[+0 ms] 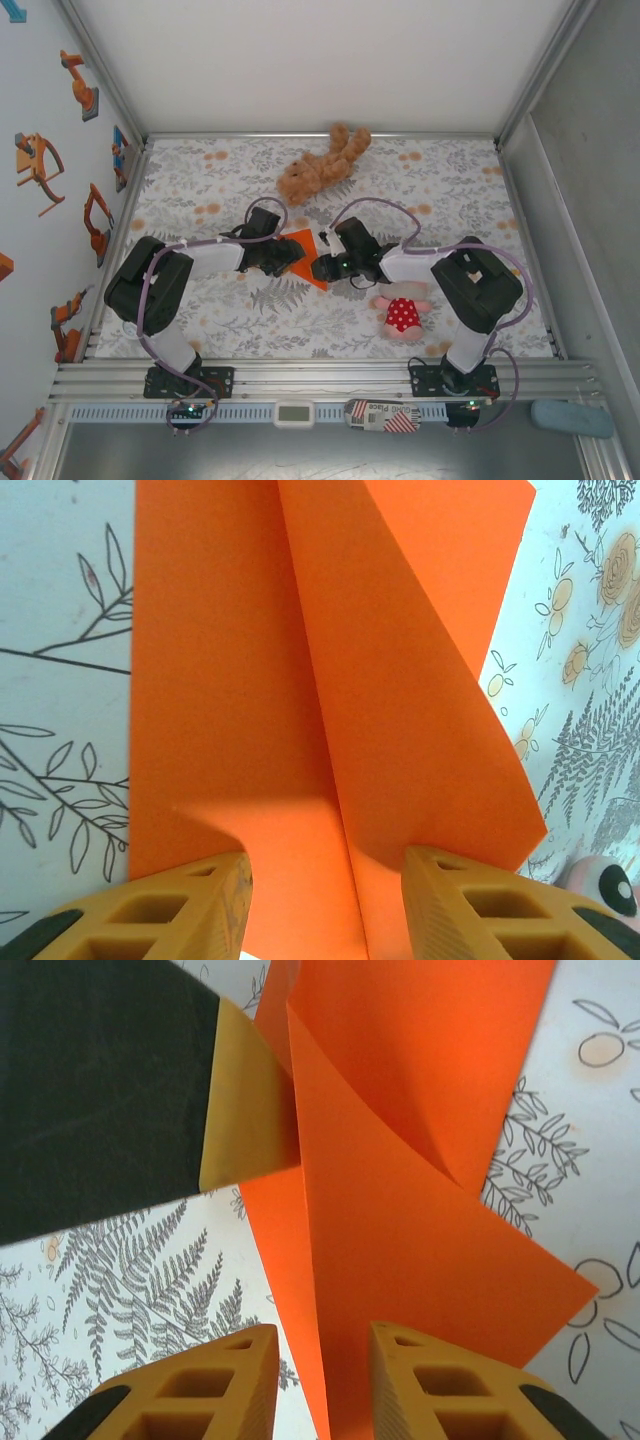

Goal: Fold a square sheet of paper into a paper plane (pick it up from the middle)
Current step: Fourth fold the wing at the center of the table.

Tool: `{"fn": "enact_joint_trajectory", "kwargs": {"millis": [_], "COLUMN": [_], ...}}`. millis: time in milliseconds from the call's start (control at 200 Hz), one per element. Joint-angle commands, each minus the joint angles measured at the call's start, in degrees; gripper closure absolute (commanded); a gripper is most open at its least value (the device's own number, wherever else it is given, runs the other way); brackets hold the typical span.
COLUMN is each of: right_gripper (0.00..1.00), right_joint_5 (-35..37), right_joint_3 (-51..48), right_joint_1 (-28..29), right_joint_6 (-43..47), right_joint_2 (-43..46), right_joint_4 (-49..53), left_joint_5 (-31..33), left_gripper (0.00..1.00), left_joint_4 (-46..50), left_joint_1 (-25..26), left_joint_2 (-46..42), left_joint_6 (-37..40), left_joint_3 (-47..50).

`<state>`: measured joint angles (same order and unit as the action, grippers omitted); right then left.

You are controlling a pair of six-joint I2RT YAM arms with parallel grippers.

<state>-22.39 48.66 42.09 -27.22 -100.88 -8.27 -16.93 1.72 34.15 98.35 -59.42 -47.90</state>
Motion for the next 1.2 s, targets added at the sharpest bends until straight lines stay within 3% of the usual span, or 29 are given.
{"fn": "enact_joint_trajectory", "kwargs": {"millis": [0,521,1197], "right_gripper": [0.69,0.67,0.95], "right_joint_5": [1.98,8.99,7.01], "right_joint_3": [2.16,6.33,5.8], "right_joint_1": [0.27,3.92,4.06], "right_joint_6": [1.07,4.69,5.23], "right_joint_2": [-1.19,-4.46,-4.25], "right_joint_4": [2.73,8.27,6.18], "left_joint_5": [2.68,2.6,3.75], "left_gripper": [0.55,0.62,0.64], "left_joint_4": [7.78,5.07,5.54], "left_joint_1": [0.45,0.48,0.47], "left_joint_2": [3.18,0.41,-2.51], "left_joint_6": [1.14,0.53,1.06], "left_joint_3": [2.33,3.87,4.01]}}
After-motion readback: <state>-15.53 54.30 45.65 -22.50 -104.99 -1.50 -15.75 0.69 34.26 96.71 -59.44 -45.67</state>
